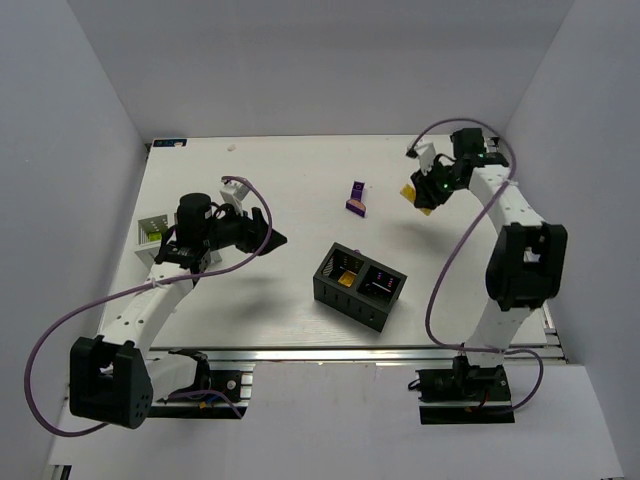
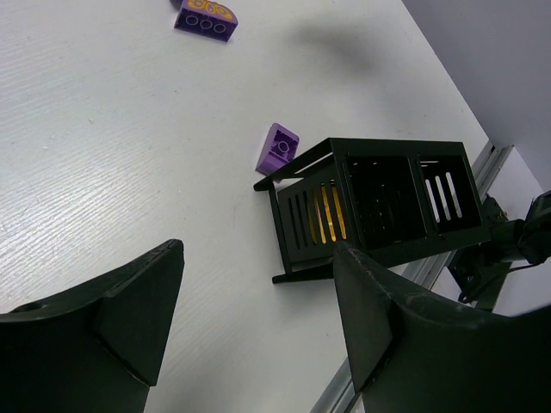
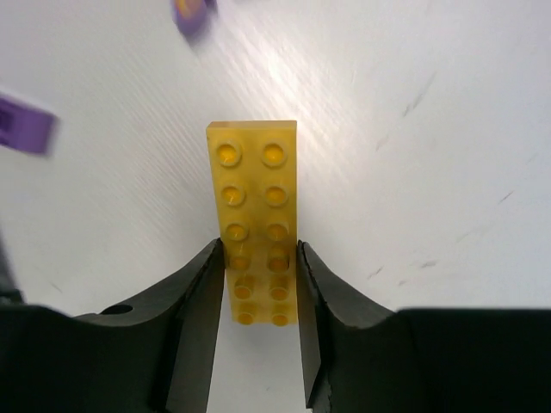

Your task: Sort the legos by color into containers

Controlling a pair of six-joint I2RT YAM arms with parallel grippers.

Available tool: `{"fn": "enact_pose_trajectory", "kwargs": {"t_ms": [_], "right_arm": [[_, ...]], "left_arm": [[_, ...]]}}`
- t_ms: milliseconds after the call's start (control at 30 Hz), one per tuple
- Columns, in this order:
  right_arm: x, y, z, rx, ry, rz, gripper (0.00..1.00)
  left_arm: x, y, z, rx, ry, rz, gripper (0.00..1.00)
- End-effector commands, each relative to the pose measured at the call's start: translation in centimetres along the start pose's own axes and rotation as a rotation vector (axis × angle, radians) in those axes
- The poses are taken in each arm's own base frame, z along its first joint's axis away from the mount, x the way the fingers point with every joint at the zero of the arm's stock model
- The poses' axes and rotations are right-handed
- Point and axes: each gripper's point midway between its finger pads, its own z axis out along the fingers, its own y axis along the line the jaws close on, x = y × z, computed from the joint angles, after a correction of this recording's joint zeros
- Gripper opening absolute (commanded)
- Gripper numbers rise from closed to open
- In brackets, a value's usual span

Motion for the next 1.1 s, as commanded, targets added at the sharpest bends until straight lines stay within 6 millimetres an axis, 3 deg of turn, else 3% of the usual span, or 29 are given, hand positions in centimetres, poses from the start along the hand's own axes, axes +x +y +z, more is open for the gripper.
{"fn": "enact_pose_trajectory", "kwargs": {"t_ms": [0, 67, 167, 200, 267, 300, 333, 367, 633, 1067], "right_arm": [[-9.3, 3.5, -6.1, -0.07, -0.354, -0.104, 0.07], [-10.9, 6.3, -6.6, -0.146, -0.428, -0.146, 0.07], [-12.7, 12.3, -7.6, -0.321, -0.558, -0.219, 0.07], [-12.1, 14.2, -6.6, -0.381, -0.558, -0.214, 0.08], [-12.4, 16.1, -6.1, -0.43, -0.582, -0.232, 0.08], [-12.3, 18.7, -5.5, -0.503, -0.577, -0.254, 0.08], [-12.2, 19.5, -5.1, -0.529, -0.582, -0.267, 0.08], [-12.2, 21.5, -4.7, -0.58, -0.579, -0.283, 0.08], [-11.6, 25.7, -2.8, -0.668, -0.554, -0.323, 0.08], [-8.1, 28.6, -0.6, -0.691, -0.469, -0.37, 0.15]], "left_arm": [[-0.6, -0.6, -0.6, 0.004, -0.028, 0.039, 0.8], [-0.6, -0.5, -0.6, 0.0, -0.03, 0.042, 0.81], [-0.6, -0.6, -0.6, 0.0, -0.032, 0.042, 0.81], [-0.6, -0.5, -0.6, -0.002, -0.031, 0.043, 0.8], [-0.6, -0.4, -0.6, -0.006, -0.032, 0.043, 0.81], [-0.6, -0.3, -0.6, -0.015, -0.036, 0.045, 0.81], [-0.8, -0.2, -0.7, -0.023, -0.041, 0.048, 0.81], [-0.7, -0.2, -0.8, -0.026, -0.041, 0.047, 0.8], [-1.1, 0.1, -1.1, -0.064, -0.063, 0.06, 0.81], [-1.2, 0.1, -1.1, -0.062, -0.064, 0.061, 0.81]]}}
